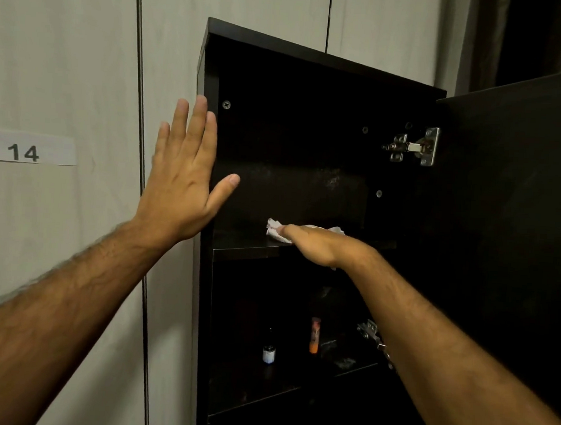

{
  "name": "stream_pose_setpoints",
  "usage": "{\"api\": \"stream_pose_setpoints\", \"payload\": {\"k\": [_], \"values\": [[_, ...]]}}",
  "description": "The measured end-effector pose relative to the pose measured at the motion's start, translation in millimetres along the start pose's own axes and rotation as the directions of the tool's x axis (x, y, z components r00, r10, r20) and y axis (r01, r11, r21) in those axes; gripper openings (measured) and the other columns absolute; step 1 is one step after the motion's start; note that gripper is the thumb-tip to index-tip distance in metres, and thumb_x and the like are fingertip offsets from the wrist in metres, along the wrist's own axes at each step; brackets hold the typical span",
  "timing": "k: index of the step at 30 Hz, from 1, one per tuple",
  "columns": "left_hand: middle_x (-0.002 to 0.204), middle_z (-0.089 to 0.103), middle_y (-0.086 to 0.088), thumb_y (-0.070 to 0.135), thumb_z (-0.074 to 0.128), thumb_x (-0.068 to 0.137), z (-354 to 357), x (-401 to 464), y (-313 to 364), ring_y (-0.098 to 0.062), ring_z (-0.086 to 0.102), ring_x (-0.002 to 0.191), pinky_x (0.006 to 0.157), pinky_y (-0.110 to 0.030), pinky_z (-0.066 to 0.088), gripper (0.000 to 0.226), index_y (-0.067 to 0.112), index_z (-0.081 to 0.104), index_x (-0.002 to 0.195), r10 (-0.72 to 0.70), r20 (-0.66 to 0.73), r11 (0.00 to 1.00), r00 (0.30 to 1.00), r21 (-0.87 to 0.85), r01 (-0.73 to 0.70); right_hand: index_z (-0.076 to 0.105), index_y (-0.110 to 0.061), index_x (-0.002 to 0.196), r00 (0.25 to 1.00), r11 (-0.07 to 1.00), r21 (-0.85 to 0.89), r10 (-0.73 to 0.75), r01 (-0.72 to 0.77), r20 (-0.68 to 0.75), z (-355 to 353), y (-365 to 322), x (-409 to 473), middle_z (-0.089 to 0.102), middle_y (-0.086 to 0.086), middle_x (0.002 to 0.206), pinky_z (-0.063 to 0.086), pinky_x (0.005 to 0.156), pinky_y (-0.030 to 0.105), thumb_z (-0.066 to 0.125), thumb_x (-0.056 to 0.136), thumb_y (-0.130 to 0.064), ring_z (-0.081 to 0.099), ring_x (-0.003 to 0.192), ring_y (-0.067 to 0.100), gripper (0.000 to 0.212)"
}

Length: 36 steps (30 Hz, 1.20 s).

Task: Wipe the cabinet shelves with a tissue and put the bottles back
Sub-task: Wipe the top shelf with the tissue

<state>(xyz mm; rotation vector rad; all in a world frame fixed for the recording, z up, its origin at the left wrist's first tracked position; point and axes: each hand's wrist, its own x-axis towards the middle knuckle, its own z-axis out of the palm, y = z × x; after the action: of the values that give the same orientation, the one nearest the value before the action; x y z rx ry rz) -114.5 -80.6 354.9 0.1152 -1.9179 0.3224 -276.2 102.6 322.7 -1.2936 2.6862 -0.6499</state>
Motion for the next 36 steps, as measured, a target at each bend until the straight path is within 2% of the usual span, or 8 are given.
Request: {"api": "stream_pose_setpoints", "payload": {"k": [5,9,16,20,26,29,32,36], "values": [[0.163,-0.011,-0.011,0.04,0.035,0.097,1,-2,-4,-0.027,-0.013,0.15,0.122,-0.047,-0.005,0.076,0.01,-0.004,0.155,0.014,-0.002,1.0,1.0,-0.02,-0.014,0.038,-0.034,0.147,0.974,0.97,0.101,0.225,-0.22,-0.036,-22,28,-4,0.029,0.005,0.157,0.021,0.114,0.043,0.024,0.092,-0.067,0.03,0.141,0.026,0.066],[0.163,-0.011,-0.011,0.029,0.037,0.096,4,-2,-2,-0.026,-0.014,0.15,0.122,-0.043,-0.007,0.075,0.009,-0.004,0.155,0.006,-0.018,0.995,1.0,-0.096,-0.008,0.033,-0.059,0.139,0.989,0.994,-0.036,0.098,-0.103,-0.11,-7,9,-4,0.025,-0.017,0.158,0.001,0.117,0.058,0.021,0.08,-0.074,0.019,0.146,0.024,0.063],[0.163,-0.011,-0.012,0.023,0.041,0.096,8,-3,-2,-0.026,-0.013,0.15,0.122,-0.045,-0.004,0.076,0.009,-0.005,0.155,0.011,-0.042,0.994,0.999,-0.108,-0.015,0.054,-0.037,0.134,0.986,0.978,0.127,0.169,-0.167,-0.002,-21,30,-17,0.052,0.0,0.139,0.04,0.104,0.038,0.033,0.089,-0.068,0.053,0.121,0.02,0.058],[0.163,-0.011,-0.012,0.021,0.043,0.096,10,-4,-1,-0.026,-0.012,0.15,0.122,-0.044,-0.005,0.077,0.009,-0.005,0.155,-0.009,-0.042,0.994,0.999,-0.112,0.004,0.018,-0.054,0.147,0.999,0.993,-0.108,0.045,-0.044,0.009,-7,-4,-9,0.007,-0.024,0.159,-0.003,0.117,0.059,0.017,0.089,-0.069,0.012,0.148,0.017,0.06],[0.163,-0.009,-0.016,0.037,0.036,0.098,11,-5,-2,-0.027,-0.012,0.15,0.122,-0.046,-0.006,0.075,0.009,-0.006,0.155,-0.028,-0.048,0.998,0.998,-0.052,0.026,0.053,-0.056,0.124,0.997,0.99,0.132,-0.052,0.044,0.057,-6,3,-28,0.052,-0.035,0.119,0.032,0.081,0.017,0.033,0.08,-0.065,0.05,0.1,-0.014,0.05],[0.162,-0.007,-0.02,0.053,0.033,0.099,9,-7,2,-0.033,-0.009,0.15,0.121,-0.05,-0.004,0.08,0.008,-0.003,0.155,-0.061,-0.065,0.998,0.996,0.01,0.062,0.041,-0.038,0.145,0.994,0.99,0.08,0.112,-0.113,0.012,-9,-4,-18,0.044,-0.005,0.147,0.036,0.098,0.033,0.031,0.088,-0.066,0.05,0.119,0.013,0.064],[0.161,-0.005,-0.023,0.055,0.032,0.098,8,-8,4,-0.036,-0.007,0.149,0.12,-0.055,-0.002,0.081,0.008,-0.001,0.155,-0.116,-0.078,0.992,0.99,0.034,0.119,0.019,-0.051,0.149,1.0,0.985,-0.172,-0.003,0.002,-0.004,4,-27,-6,0.008,-0.027,0.159,-0.002,0.112,0.061,0.017,0.087,-0.069,0.017,0.148,0.022,0.065],[0.162,-0.006,-0.022,0.054,0.027,0.098,6,-9,1,-0.036,-0.008,0.149,0.119,-0.058,-0.001,0.077,0.012,-0.002,0.156,-0.137,-0.071,0.989,0.988,0.044,0.14,0.031,-0.054,0.144,0.991,0.993,0.001,-0.12,0.12,0.061,4,-22,-17,0.024,-0.02,0.158,0.017,0.108,0.042,0.023,0.081,-0.063,0.034,0.135,0.009,0.064]]}}
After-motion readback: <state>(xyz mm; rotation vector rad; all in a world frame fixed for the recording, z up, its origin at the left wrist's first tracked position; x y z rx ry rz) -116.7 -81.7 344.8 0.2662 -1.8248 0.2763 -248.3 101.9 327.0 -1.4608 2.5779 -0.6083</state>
